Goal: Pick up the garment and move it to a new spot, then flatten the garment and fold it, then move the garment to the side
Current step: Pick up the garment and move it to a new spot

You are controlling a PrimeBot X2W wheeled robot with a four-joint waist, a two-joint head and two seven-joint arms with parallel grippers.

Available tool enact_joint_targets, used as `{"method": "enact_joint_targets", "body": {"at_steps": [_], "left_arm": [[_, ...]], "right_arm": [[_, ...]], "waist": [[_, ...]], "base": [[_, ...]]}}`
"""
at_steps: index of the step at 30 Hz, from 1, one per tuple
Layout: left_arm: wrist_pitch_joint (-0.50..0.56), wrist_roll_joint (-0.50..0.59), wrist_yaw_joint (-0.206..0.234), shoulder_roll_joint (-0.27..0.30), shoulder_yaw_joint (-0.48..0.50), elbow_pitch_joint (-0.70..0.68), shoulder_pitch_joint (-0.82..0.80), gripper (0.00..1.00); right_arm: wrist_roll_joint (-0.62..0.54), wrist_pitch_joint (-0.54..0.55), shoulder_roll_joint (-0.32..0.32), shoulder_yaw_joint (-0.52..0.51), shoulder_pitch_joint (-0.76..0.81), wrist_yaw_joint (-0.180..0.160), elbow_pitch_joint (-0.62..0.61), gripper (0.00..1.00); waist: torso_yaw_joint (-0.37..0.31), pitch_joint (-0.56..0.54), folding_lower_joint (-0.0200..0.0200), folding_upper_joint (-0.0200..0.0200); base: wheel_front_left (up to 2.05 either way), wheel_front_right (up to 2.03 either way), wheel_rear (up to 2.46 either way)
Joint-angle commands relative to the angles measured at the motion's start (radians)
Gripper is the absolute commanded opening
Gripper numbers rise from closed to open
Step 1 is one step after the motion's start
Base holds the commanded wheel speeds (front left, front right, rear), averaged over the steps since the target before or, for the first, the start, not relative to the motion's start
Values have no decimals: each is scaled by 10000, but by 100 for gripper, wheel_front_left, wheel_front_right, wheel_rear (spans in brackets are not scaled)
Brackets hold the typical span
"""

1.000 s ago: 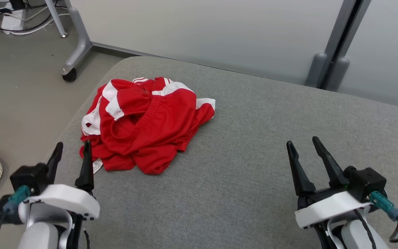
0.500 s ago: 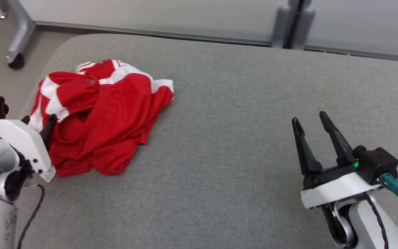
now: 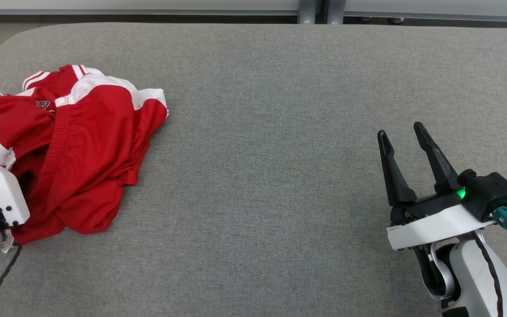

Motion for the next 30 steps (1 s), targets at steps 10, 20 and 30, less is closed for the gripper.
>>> {"method": "enact_joint_targets", "body": {"at_steps": [10,20,30], "left_arm": [[-764,-214,-35,677,-745,-445,-46,0],[-347,-616,-36,730,-1517,-3054,-49,0],[408,-1492,-37,434,-2546,-5920,-632,0]], "right_arm": [[91,-49,165,-110,183,23,158,100],[208,-49,541,-99,731,23,450,100],[211,-48,772,-330,982,23,638,100]], "waist": [[18,-695,-1,0],[-280,-2230,-1,0],[-1446,-2931,-1,0]], "base": [[0,0,0],[0,0,0],[0,0,0]]}}
